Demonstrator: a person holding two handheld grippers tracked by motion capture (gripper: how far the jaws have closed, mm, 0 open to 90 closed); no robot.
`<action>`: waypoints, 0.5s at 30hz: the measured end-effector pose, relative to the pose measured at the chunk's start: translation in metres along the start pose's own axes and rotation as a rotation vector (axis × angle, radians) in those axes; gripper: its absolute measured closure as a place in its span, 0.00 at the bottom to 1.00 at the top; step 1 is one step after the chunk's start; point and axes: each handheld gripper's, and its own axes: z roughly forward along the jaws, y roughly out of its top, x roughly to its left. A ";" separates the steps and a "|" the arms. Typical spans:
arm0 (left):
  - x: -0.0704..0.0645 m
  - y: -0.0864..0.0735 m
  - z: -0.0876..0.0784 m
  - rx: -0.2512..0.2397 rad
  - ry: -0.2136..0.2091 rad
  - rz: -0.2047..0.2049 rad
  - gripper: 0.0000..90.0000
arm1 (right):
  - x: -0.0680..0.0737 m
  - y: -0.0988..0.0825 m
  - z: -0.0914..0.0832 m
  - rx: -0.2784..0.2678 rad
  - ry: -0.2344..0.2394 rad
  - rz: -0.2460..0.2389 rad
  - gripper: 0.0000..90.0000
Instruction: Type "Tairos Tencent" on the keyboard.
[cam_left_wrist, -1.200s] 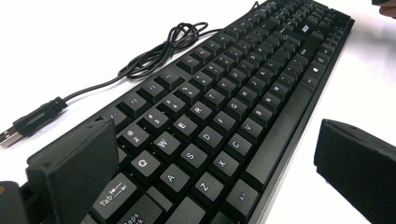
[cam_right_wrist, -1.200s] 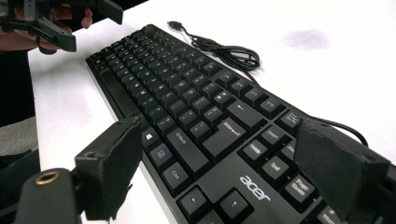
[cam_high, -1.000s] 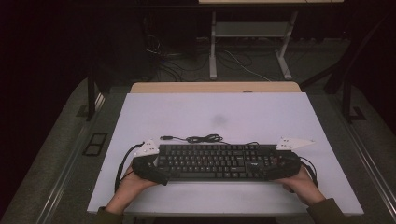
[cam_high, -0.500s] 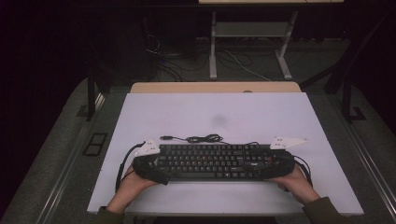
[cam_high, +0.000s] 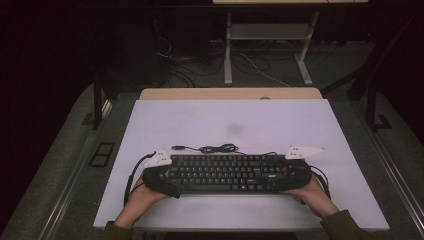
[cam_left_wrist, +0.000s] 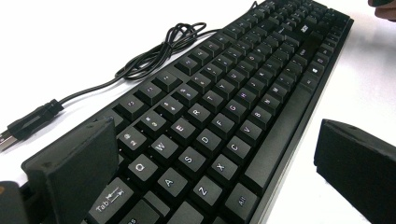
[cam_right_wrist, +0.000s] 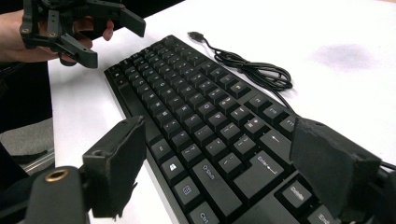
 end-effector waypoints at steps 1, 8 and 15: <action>0.000 0.000 0.000 0.000 0.000 0.001 0.00 | 0.000 0.001 0.002 -0.002 0.002 0.004 0.20; 0.000 0.000 0.001 0.003 -0.001 -0.001 0.00 | 0.002 0.002 0.008 0.002 0.012 0.004 0.20; 0.000 0.000 0.001 0.001 -0.003 -0.004 0.00 | 0.002 0.005 0.016 0.003 0.041 -0.003 0.33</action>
